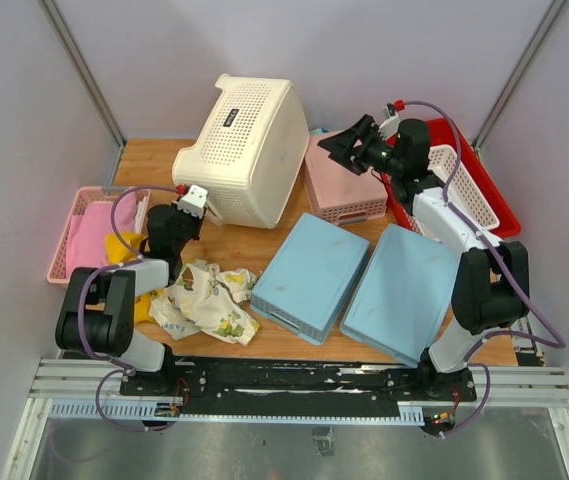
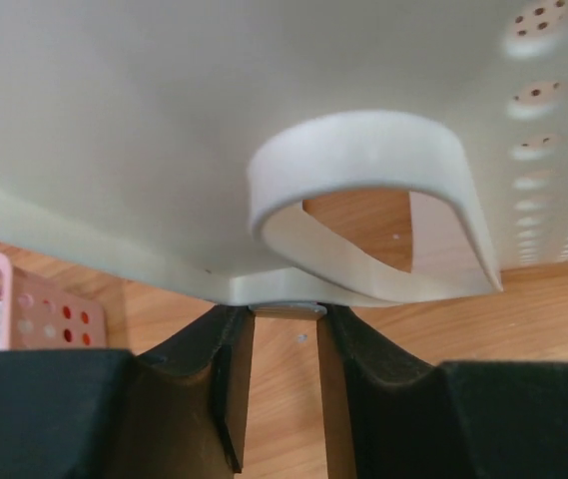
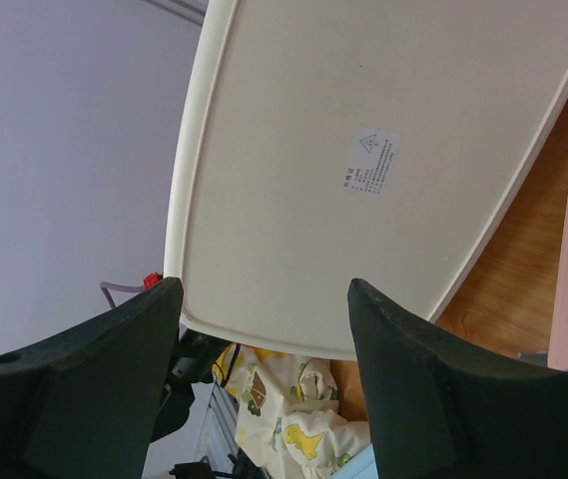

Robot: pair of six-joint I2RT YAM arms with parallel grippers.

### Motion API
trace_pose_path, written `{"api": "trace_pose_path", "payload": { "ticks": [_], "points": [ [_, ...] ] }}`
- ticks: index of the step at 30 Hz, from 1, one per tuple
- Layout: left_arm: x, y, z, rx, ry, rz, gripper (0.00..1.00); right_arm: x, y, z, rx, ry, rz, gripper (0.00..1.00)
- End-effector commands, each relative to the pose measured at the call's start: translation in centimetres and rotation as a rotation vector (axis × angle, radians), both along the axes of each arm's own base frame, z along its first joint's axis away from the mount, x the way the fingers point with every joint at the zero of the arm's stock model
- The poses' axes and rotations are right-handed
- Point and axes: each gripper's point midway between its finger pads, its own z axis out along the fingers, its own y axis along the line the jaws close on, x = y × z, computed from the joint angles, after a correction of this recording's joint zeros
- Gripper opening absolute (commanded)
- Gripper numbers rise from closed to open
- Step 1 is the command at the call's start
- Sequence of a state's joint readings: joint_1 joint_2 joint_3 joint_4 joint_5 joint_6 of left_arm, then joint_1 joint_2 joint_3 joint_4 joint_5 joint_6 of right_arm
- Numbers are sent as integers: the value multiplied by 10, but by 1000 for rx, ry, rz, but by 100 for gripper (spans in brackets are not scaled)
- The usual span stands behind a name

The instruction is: Turn the large container upside down

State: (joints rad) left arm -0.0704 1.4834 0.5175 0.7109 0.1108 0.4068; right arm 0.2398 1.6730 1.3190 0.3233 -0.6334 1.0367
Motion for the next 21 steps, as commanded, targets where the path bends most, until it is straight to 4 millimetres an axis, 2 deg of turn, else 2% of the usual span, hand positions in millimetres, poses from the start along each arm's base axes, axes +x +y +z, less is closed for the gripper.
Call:
{"api": "trace_pose_path", "payload": {
  "ticks": [1, 4, 9, 12, 16, 20, 21],
  "points": [
    [-2, -26, 28, -171, -40, -79, 21, 2, -10, 9, -19, -38, -24, 69],
    [-3, -30, 33, -268, 21, -69, 21, 2, -10, 13, -21, -49, -25, 69],
    [-4, -29, 42, -610, 97, -11, 33, 3, -10, 14, -22, -51, -27, 69],
    [-4, -31, 40, -758, 138, 17, 35, 0, -4, 11, -24, -47, -8, 69],
    [-6, -32, 31, -965, 207, 79, 36, -7, 15, 1, -54, -37, 34, 69],
    [-8, -30, 18, -1137, 311, 178, 51, -15, 39, -15, -76, -15, 82, 69],
    [-9, -28, 17, -1173, 330, 208, 52, -16, 43, -19, -84, -11, 91, 69]
  ]
}}
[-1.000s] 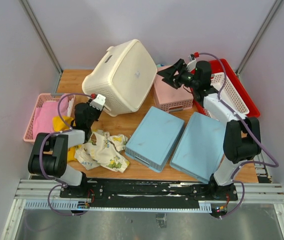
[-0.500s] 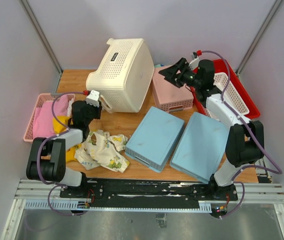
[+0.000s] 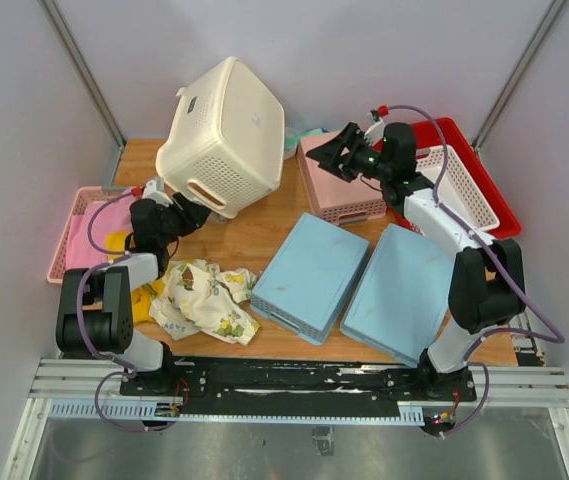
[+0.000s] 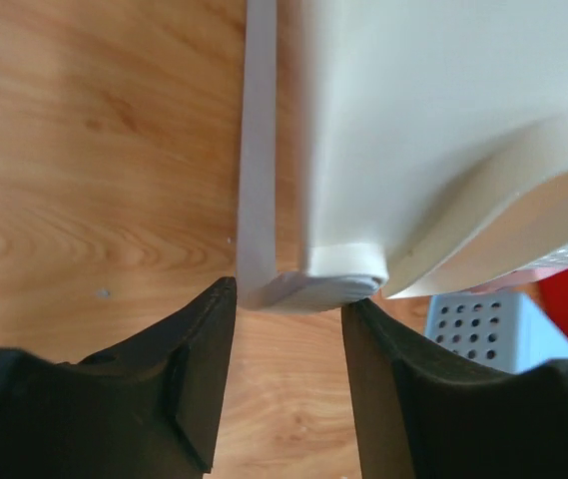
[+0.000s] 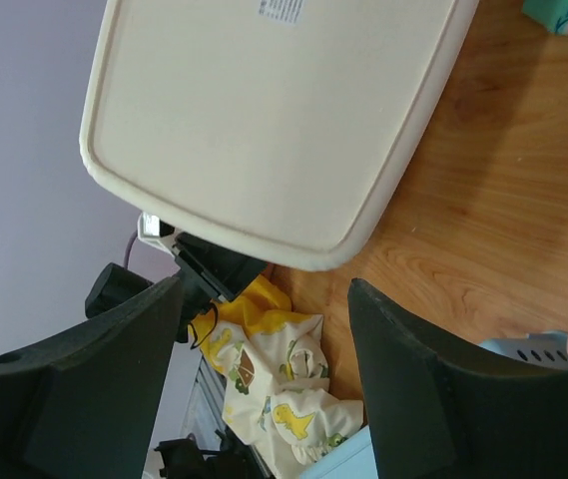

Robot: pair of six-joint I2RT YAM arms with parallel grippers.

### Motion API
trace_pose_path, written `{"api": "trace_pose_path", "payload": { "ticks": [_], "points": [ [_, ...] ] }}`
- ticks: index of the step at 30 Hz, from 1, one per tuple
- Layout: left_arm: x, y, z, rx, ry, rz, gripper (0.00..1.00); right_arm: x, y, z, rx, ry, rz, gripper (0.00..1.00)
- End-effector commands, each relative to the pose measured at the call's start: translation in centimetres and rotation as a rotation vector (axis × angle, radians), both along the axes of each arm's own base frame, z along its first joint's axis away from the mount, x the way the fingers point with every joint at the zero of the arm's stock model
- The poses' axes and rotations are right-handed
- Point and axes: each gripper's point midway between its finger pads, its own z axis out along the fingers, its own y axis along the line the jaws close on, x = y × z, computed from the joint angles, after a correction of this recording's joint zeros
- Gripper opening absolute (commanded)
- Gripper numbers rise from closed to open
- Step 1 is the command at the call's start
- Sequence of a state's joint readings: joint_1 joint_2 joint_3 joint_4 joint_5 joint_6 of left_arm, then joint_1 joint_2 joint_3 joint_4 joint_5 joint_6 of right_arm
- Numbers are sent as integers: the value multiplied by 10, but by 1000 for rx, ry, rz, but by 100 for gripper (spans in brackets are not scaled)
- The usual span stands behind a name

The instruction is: Turn the large container upside down

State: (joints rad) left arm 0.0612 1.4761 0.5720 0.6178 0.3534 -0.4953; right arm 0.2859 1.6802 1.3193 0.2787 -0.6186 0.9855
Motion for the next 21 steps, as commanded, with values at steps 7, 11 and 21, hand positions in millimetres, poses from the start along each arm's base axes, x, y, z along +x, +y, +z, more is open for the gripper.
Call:
{"api": "trace_pose_path", "payload": {
  "ticks": [7, 11, 21],
  "points": [
    [-6, 5, 7, -358, 178, 175, 73, -10, 51, -23, -141, 3, 109, 69],
    [-18, 6, 2, -381, 253, 213, 89, -9, 67, -30, -181, 8, 139, 69],
    [-56, 22, 23, -250, 311, 291, 99, 16, 99, -43, -302, -12, 177, 69]
  ]
}}
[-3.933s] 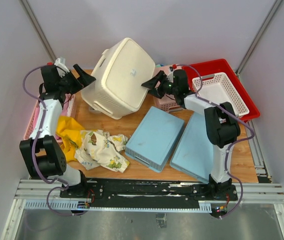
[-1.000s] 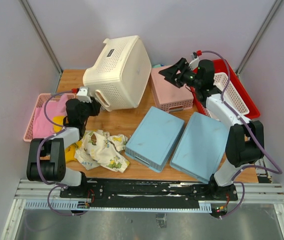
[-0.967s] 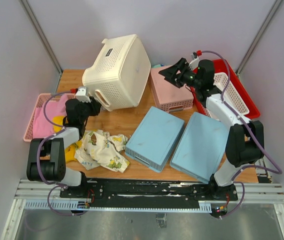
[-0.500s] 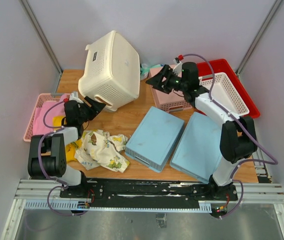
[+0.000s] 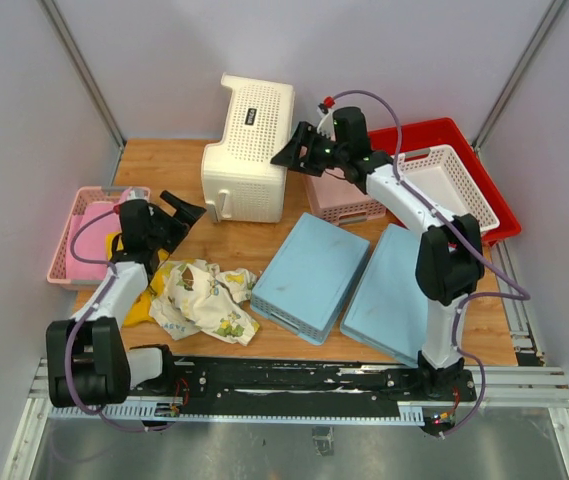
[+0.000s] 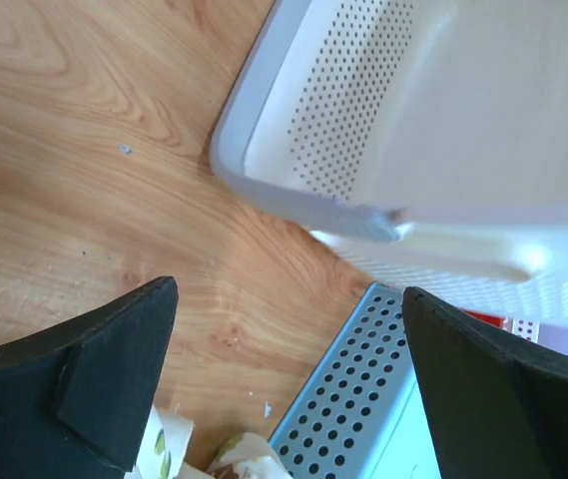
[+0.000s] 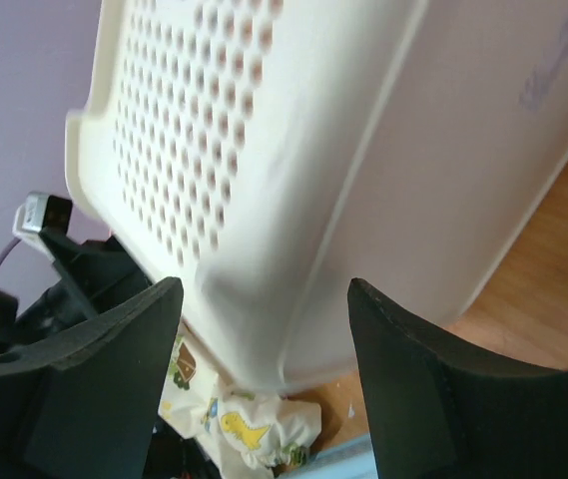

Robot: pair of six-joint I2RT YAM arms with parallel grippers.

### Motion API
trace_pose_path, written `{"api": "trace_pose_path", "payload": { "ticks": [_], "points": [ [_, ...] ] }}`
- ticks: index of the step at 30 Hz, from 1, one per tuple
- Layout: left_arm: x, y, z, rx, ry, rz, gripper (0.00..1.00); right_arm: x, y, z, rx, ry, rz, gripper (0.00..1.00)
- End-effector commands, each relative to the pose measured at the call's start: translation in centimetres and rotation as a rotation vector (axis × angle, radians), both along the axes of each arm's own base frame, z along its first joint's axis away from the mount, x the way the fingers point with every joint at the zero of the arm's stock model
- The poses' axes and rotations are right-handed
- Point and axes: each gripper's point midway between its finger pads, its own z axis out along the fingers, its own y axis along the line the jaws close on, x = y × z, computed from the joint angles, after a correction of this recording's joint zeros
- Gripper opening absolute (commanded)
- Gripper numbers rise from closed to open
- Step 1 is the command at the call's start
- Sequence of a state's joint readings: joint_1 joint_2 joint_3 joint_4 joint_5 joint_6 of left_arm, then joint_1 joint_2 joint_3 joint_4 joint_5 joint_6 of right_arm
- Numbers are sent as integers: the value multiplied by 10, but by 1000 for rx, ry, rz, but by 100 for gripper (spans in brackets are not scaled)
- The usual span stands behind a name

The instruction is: Turn the large container upside down

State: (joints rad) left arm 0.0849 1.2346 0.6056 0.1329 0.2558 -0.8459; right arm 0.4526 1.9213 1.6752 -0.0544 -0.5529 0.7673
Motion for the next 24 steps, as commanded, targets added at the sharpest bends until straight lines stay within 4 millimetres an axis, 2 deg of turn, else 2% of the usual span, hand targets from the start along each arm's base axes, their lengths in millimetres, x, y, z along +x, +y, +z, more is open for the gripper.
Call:
{"api": "trace_pose_path", "payload": {
  "ticks": [1, 5, 10, 12, 15, 18, 22, 24],
  "points": [
    [-13, 8, 17, 39, 19, 24, 99, 12, 23, -7, -91, -47, 37, 69],
    [-9, -8, 53, 62, -91, -108, 99, 15, 29, -1, -94, -67, 44, 69],
    [2, -9, 133, 134, -336, -141, 99, 19, 30, -4, -87, -66, 33, 69],
    [11, -1, 155, 189, -367, -112, 99, 21, 30, -4, -80, -62, 31, 69],
    [32, 6, 162, 253, -348, -118, 99, 21, 31, -4, -73, -59, 29, 69],
    [46, -7, 162, 219, -362, -202, 99, 23, 31, -5, -70, -57, 26, 69],
    [63, -1, 152, 236, -345, -176, 99, 24, 29, 0, -57, -57, 21, 69],
    [67, -4, 150, 224, -354, -193, 97, 24, 30, 1, -53, -57, 22, 69]
  ]
}}
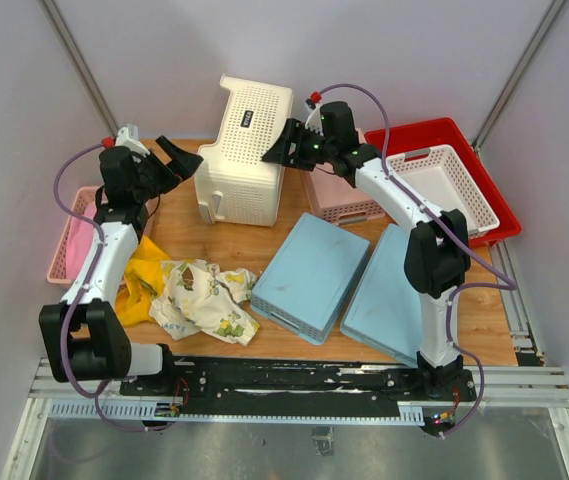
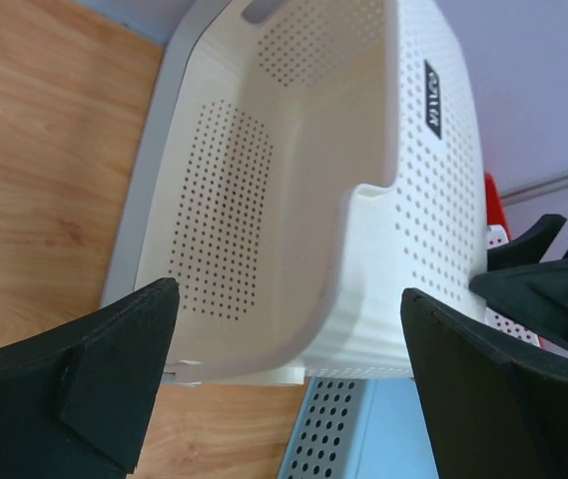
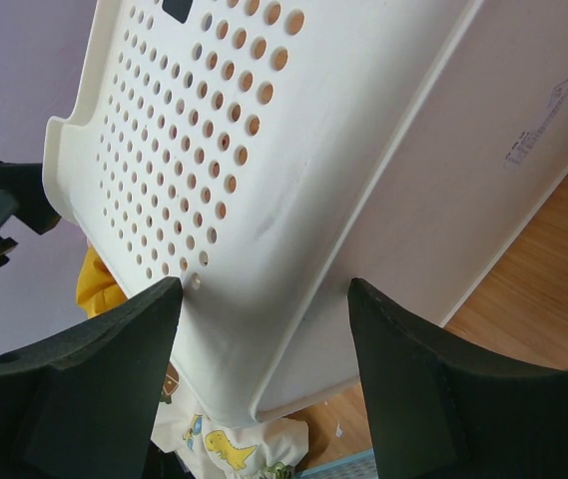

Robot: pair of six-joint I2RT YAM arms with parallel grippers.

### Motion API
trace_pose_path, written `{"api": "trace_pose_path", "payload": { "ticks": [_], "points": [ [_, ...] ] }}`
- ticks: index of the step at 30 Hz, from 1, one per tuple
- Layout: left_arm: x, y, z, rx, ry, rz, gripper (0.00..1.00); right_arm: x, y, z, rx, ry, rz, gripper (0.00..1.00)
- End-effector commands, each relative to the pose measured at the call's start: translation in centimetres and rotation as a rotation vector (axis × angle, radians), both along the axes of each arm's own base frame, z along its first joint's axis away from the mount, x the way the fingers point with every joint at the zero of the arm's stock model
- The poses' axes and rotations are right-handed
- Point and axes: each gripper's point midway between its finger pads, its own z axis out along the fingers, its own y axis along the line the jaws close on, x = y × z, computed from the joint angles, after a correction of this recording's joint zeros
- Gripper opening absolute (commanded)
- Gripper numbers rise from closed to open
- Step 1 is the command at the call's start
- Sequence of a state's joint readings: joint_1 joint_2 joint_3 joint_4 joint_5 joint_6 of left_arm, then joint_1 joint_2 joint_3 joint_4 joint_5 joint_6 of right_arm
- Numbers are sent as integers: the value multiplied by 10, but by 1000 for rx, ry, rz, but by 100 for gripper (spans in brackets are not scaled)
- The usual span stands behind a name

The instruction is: Turn the large container upside down

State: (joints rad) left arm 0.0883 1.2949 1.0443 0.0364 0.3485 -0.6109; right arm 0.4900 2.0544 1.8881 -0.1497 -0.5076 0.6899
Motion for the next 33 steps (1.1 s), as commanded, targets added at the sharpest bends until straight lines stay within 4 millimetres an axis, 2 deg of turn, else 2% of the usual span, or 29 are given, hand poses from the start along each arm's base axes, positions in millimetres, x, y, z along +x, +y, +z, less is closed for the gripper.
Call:
{"api": "trace_pose_path", "payload": {
  "ticks": [1, 5, 8, 12, 16, 20, 26, 33],
  "points": [
    [10, -5, -3, 11, -20, -49, 96, 2, 5, 2, 11, -1, 0, 69],
    [12, -8, -14, -2, 6, -70, 84, 2, 7, 5, 38, 13, 3, 69],
    [12, -10, -19, -24, 14, -70, 67, 2, 9, 12, 58, 4, 9, 69],
    [14, -11, -27, -68, 30, -61, 35, 2, 9, 20, 72, -13, 14, 69],
    [17, -17, -36, -125, 50, -94, 23, -1, 14, 23, 99, -19, 44, 69],
    [15, -22, -47, -224, 73, -144, 1, -6, 19, 33, 143, -31, 78, 69],
    [3, -15, -68, -449, 114, -184, 0, -12, 29, 61, 216, -80, 129, 69],
    [-7, -3, -97, -565, 167, -202, 0, -29, 52, 98, 294, -139, 230, 69]
  ]
}}
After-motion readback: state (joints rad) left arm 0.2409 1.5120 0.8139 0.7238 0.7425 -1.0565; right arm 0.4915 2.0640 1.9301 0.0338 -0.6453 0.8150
